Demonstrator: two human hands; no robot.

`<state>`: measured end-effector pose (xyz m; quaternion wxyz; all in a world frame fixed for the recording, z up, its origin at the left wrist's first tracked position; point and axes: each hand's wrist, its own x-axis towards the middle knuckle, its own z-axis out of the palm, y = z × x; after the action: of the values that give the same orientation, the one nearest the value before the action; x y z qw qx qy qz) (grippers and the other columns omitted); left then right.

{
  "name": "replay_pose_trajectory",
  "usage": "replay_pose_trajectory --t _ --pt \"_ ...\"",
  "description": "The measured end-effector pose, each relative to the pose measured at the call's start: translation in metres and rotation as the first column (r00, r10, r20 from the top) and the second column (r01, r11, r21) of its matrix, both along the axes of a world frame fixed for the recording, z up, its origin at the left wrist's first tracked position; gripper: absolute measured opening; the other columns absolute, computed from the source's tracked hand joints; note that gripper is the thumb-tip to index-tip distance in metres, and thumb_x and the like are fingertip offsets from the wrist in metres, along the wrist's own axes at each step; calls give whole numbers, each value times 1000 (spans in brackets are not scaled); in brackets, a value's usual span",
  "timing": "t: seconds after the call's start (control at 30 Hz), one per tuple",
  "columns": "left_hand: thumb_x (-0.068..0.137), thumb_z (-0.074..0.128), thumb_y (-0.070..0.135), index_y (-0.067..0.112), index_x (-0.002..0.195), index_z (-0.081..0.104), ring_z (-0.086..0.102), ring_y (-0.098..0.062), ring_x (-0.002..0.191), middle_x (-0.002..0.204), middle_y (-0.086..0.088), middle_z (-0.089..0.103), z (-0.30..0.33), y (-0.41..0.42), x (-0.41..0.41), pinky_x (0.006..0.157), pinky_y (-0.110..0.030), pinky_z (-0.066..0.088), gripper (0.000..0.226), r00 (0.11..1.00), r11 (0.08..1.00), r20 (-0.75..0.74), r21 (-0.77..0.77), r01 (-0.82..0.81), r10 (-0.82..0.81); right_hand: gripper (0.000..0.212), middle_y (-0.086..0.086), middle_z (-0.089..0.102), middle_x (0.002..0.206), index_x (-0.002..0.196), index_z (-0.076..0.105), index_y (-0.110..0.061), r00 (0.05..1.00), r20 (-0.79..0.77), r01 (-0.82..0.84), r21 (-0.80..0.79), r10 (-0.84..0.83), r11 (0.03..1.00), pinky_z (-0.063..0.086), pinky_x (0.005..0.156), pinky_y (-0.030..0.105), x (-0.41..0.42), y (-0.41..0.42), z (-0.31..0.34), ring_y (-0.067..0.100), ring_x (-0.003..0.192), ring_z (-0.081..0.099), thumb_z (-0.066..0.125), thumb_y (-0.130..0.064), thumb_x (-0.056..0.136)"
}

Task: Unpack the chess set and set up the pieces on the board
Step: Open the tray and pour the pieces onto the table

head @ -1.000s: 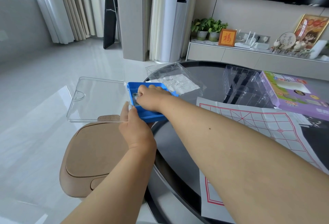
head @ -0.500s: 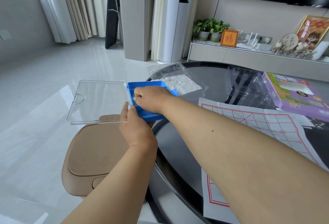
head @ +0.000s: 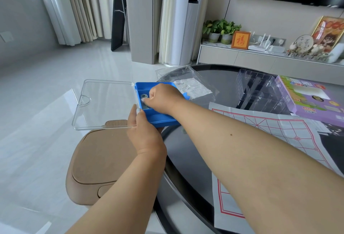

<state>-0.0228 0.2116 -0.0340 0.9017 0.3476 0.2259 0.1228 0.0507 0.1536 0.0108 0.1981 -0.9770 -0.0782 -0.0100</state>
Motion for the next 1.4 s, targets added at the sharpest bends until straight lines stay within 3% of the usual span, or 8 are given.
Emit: replay_pose_trajectory --t 0.1,0.23,0.4,0.5,0.7,0.9,1.03,1.4 --pt "96 46 20 27 121 57 65 -10 83 103 5 64 0 0 1 57 -26 56 29 1000 1000 15 5 8 -8 33 0 56 72 59 44 -20 998 48 33 27 -35 999 42 67 28 6 -3 -1 22 76 54 59 -32 86" --pt "96 46 20 25 123 56 65 -12 86 103 5 64 -2 -1 3 59 -27 57 29 1000 1000 7 -3 6 -6 40 -3 48 61 55 40 -18 994 102 24 -1 -24 1000 37 59 27 7 -8 -6 20 67 49 61 -34 85" --pt "96 45 21 29 118 57 65 -13 93 100 11 63 -2 2 4 70 -34 59 26 1000 1000 -5 5 -19 19 47 -2 37 49 53 38 -15 926 323 62 380 -195 923 30 49 27 0 -23 11 24 52 43 57 -38 89" --pt "96 46 20 28 118 57 63 -11 91 99 11 61 -2 8 7 72 -36 59 26 997 997 -18 -34 -71 71 52 -3 27 47 49 32 -17 862 335 160 531 -379 832 21 49 30 1 -55 22 15 47 27 54 -35 92" --pt "97 45 22 27 126 54 62 -4 79 95 13 58 -3 7 7 68 -30 59 30 994 993 -42 -60 -104 102 50 -1 35 49 52 34 -13 903 137 360 283 -408 889 27 51 29 -17 -95 -31 22 56 36 50 -38 92" --pt "97 47 22 24 125 55 63 -11 88 99 11 59 -8 7 10 72 -35 59 30 991 990 -37 -62 -129 127 48 -2 45 58 60 39 -14 942 218 278 -76 -256 958 26 54 29 -35 -81 -52 25 62 43 40 -48 95" --pt "97 47 23 25 125 55 63 -10 87 100 10 59 -10 6 10 70 -33 59 30 992 991 -33 -58 -123 121 27 -1 56 74 81 60 -19 941 269 249 -133 -207 959 30 61 27 -39 -79 -54 23 71 47 45 -38 93" --pt "96 47 23 26 125 56 62 -11 92 102 10 58 -13 7 13 72 -34 59 30 991 991 -48 -50 -124 121 22 -5 52 81 85 62 -17 941 303 203 -144 -152 968 34 62 27 -37 -80 -62 15 78 43 51 -36 92"
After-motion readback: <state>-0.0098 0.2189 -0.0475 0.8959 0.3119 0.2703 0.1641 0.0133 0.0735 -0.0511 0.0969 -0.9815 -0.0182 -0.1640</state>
